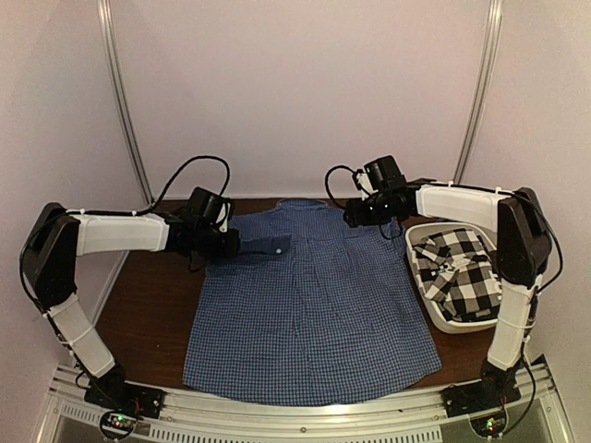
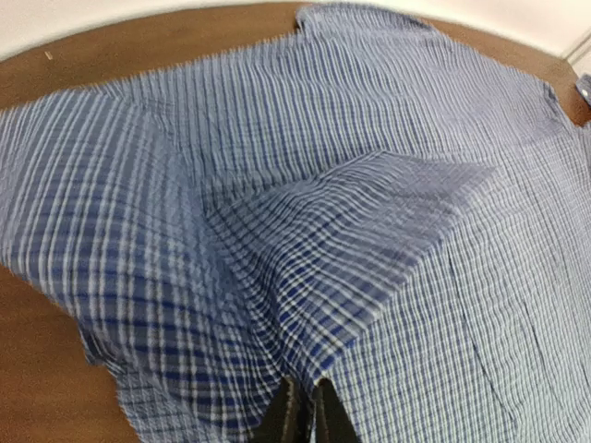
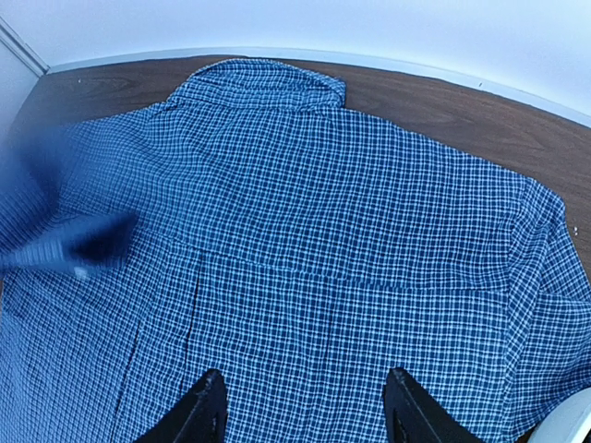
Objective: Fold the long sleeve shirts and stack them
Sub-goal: Place the sleeve at the center of the board, then pick up the flattened shirt from the center of the board.
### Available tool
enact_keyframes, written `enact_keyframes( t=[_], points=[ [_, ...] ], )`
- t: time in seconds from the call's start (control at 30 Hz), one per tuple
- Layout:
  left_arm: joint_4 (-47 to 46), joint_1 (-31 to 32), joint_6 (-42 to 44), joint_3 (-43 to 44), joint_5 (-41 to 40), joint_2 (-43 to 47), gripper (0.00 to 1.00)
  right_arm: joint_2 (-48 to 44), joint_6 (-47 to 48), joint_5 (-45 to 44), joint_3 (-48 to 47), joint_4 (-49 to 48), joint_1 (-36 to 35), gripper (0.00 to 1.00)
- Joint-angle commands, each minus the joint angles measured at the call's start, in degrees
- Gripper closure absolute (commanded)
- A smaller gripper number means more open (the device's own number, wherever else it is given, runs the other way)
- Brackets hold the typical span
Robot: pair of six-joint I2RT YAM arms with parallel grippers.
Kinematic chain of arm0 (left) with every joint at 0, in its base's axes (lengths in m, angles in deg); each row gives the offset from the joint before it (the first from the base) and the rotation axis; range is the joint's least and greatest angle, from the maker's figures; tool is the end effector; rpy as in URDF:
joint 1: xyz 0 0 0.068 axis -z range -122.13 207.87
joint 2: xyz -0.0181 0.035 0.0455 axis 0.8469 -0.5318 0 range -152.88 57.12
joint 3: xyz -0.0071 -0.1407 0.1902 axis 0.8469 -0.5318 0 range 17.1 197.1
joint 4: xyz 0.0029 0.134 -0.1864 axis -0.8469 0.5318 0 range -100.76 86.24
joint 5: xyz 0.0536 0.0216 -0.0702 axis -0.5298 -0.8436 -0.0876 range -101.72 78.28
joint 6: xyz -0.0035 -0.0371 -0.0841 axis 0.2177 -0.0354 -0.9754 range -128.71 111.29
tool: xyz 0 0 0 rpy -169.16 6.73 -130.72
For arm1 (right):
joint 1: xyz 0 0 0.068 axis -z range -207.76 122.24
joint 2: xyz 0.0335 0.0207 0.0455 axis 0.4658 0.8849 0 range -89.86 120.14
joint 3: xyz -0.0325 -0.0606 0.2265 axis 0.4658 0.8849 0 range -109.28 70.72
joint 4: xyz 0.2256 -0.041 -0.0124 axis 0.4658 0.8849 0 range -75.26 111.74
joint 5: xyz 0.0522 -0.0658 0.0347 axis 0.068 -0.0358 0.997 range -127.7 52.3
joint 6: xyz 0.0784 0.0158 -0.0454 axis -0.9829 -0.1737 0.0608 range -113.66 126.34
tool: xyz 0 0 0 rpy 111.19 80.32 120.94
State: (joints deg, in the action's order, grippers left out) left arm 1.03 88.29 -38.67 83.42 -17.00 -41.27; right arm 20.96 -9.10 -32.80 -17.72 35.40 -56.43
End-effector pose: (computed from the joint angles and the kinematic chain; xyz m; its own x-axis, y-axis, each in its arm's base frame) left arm 0.3282 -0.1838 0.1682 -0.7409 -0.1416 -0.6566 0.0889 0.9482 -0.3048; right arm 0.3759 0.2137 0.1938 -0.7191 -0.0909 -0.6889 -0.3542 0.9009 0.2508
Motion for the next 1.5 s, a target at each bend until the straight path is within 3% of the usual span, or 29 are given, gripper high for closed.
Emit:
enact_keyframes(
  t=[0.0, 0.1, 0.2, 0.5, 0.8, 1.47],
  points=[
    [-5.4, 0.0, 5.4, -8.0, 4.4, 1.4, 0.85, -2.0, -0.4, -0.8, 2.0, -3.0, -0.9, 0.4],
    [-3.9, 0.0, 5.4, -8.4, 4.6, 2.0, 0.72, -1.5, -0.3, -0.1, 1.4, -3.1, -1.6, 0.38],
    [-4.1, 0.0, 4.7, -8.3, 5.3, 3.1, 0.68, -0.6, 0.3, 1.5, 0.6, -3.8, -3.0, 0.37],
    [-3.6, 0.0, -1.6, -9.5, 9.0, 8.4, 0.67, 7.8, 1.4, 9.4, -6.4, -3.3, -10.2, 0.35],
    [10.5, -0.1, -11.5, -9.9, 1.3, 12.7, 0.66, 17.3, 0.4, 8.9, -14.3, -1.6, -16.5, 0.33],
    [20.9, 1.5, -22.1, -31.1, 6.7, 32.4, 0.57, 24.4, -5.7, 2.9, -19.0, 1.1, -20.5, 0.35]
  ],
)
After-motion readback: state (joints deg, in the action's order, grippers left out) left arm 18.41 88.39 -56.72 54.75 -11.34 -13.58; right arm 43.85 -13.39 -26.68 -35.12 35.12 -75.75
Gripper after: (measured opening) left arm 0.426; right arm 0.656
